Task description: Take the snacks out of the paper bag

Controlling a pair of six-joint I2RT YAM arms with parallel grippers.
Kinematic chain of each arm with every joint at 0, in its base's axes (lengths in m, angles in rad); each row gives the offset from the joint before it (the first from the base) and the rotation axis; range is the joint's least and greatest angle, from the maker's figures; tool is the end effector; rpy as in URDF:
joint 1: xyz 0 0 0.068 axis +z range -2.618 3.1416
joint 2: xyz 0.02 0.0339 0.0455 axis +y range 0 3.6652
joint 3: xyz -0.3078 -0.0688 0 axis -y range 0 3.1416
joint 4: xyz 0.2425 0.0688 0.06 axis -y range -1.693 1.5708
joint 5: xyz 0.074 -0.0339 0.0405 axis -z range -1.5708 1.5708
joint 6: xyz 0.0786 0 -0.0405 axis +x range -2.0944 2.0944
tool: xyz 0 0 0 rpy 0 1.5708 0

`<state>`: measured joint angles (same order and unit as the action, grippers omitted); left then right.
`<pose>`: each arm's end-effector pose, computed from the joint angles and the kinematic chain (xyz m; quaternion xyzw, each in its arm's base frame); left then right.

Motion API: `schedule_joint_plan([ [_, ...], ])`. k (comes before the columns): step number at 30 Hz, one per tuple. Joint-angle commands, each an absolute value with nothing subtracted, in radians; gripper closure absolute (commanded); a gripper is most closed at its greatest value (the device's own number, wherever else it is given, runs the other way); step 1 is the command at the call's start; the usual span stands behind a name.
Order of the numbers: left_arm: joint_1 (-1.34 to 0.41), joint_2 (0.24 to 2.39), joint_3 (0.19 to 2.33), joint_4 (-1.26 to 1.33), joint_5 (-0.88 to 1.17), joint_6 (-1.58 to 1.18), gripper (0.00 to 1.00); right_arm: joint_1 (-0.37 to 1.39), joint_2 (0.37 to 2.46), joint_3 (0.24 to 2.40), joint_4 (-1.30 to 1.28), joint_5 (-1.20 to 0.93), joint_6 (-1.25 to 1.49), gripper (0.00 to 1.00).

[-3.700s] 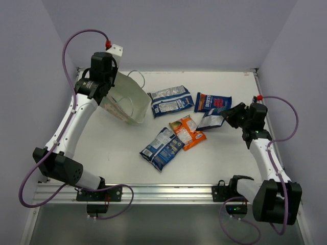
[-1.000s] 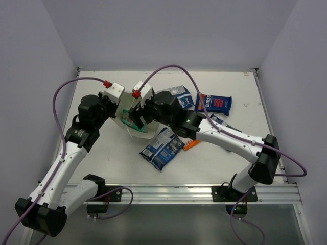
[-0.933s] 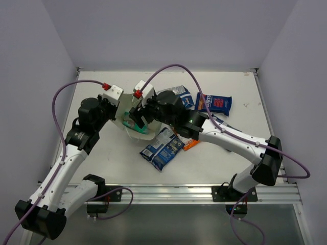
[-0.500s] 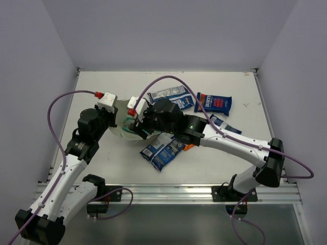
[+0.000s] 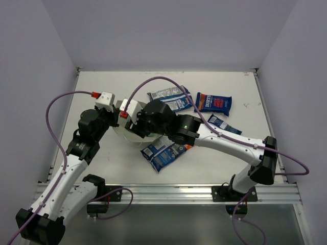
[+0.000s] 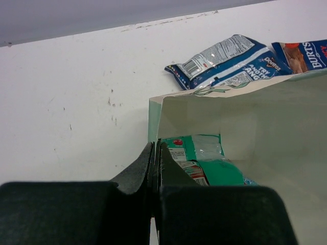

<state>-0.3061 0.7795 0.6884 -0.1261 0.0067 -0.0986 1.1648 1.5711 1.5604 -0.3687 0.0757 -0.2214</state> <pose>0.1877 -0.0599 0.3347 0.0828 0.7752 -0.1284 0.6130 0.1653 0.3695 0.4223 -0.5122 0.6499 0.2269 0.5137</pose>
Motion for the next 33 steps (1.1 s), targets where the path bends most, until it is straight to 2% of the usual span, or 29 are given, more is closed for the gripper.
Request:
schedule_joint_plan([
  [1,-0.310,0.759,0.681,-0.022,0.023,-0.129,1.00,1.172,1.637,1.585,-0.405,0.106,-0.212,0.52],
  [11,-0.310,0.726,0.647,-0.018,0.043,-0.132,1.00,1.147,1.758,1.546,-0.356,0.209,-0.200,0.55],
  [16,-0.310,0.680,0.586,0.023,0.061,-0.127,1.00,1.134,1.847,1.536,-0.354,0.216,-0.206,0.52],
  [19,-0.310,0.655,0.558,0.031,0.068,-0.126,1.00,1.124,1.874,1.523,-0.354,0.218,-0.189,0.48],
  [27,-0.310,0.615,0.517,0.029,0.058,-0.138,1.00,1.104,1.925,1.450,-0.331,0.224,-0.195,0.25],
  [33,-0.308,0.603,0.511,0.026,0.046,-0.169,1.00,1.063,1.936,1.442,-0.302,0.210,-0.158,0.23],
])
